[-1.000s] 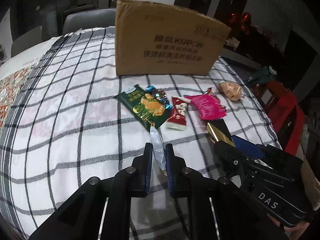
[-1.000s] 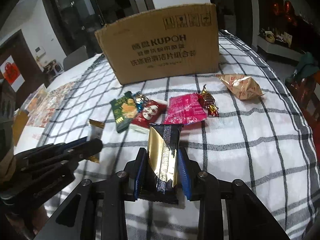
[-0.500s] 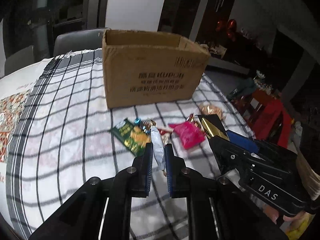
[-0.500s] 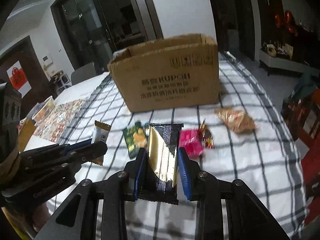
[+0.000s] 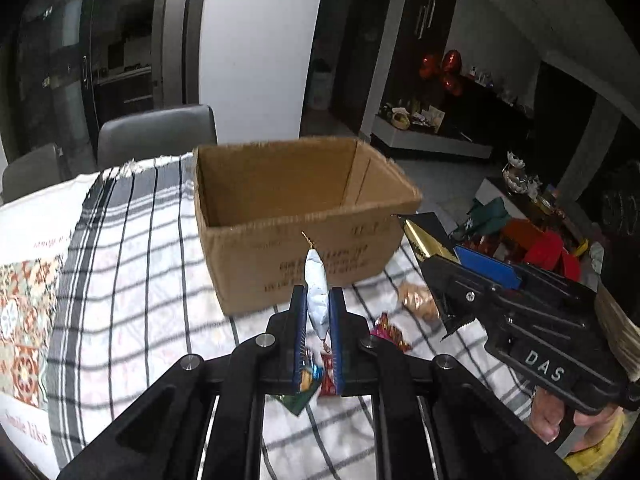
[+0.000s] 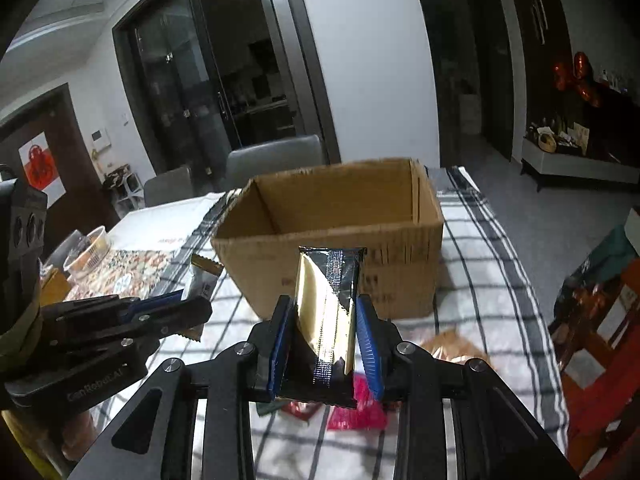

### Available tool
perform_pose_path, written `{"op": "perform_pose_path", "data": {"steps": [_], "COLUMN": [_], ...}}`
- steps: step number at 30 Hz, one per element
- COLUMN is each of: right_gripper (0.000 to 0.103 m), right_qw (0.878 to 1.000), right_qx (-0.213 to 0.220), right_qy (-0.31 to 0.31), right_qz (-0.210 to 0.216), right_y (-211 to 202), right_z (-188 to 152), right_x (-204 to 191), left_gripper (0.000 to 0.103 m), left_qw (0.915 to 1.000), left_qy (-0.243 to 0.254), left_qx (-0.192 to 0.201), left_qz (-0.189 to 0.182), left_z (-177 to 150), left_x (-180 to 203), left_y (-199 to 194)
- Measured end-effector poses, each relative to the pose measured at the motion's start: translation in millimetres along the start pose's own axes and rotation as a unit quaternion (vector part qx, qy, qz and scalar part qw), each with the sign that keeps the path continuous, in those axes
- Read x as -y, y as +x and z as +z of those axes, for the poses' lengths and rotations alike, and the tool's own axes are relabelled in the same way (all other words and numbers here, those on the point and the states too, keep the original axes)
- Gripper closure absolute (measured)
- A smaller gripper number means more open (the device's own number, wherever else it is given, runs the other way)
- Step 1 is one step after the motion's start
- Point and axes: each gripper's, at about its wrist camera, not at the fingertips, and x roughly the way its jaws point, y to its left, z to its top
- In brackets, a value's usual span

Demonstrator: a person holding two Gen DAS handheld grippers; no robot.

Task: Organize snacks
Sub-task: 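Lift both held snacks and carry them over the box, then open both tools to drop the snacks into the box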

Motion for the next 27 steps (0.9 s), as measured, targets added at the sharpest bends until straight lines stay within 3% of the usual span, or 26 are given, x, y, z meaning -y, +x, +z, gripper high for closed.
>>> {"op": "perform_pose_path", "data": {"steps": [12, 27], "right_gripper": [0.07, 0.07], "right_qw": [1.0, 1.0], "right_qx": [0.003, -0.015], "right_qy": [-0.018, -0.018], "right_qz": [-0.005, 0.006], "right_y": [6.7, 38.9], "right_z": [48.1, 85.9], "right_x": [5.1, 16.9], "left_gripper": [0.091, 0.091], "left_qw": [0.9997, 0.9994], "left_qy": [0.005, 0.002], "left_qx": [-0.016, -0.034], "left_qz": [-0.019, 0.011], "left_z": [50.5, 89.3], "left_x": [0.4, -6.3], "left_y": [9.7, 41.7]}}
